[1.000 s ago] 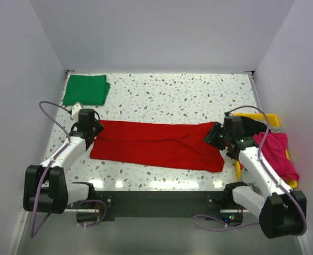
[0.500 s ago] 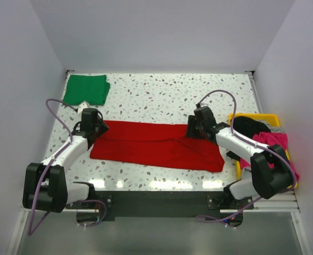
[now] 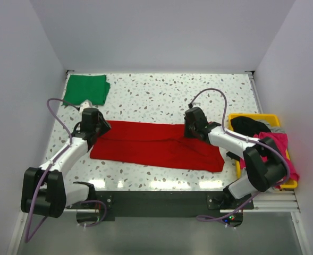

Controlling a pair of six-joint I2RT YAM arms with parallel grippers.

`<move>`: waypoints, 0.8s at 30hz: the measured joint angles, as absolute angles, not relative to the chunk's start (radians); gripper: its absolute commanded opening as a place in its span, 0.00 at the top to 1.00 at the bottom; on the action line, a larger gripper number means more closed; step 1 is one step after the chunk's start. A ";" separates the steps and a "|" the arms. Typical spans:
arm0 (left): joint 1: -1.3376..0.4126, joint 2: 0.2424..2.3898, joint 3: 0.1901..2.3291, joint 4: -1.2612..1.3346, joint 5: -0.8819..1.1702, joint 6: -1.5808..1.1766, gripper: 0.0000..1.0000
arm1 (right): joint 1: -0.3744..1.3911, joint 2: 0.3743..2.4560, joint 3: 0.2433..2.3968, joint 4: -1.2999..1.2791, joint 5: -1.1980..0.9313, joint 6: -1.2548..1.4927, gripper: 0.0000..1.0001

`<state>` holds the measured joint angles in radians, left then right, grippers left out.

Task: Fold and stack the t-shirts
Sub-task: Fold the tshirt

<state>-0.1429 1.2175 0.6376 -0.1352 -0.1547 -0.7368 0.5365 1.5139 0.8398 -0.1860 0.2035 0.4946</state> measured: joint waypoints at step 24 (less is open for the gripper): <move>-0.146 1.190 0.607 -0.121 -0.121 -0.736 0.64 | 0.744 1.338 0.683 -0.179 0.277 0.731 0.99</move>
<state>-0.1455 1.1904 0.6071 -0.1211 -0.1211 -0.7361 0.7441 1.3384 0.6827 -0.1791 0.2768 0.7315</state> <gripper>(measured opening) 0.367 0.021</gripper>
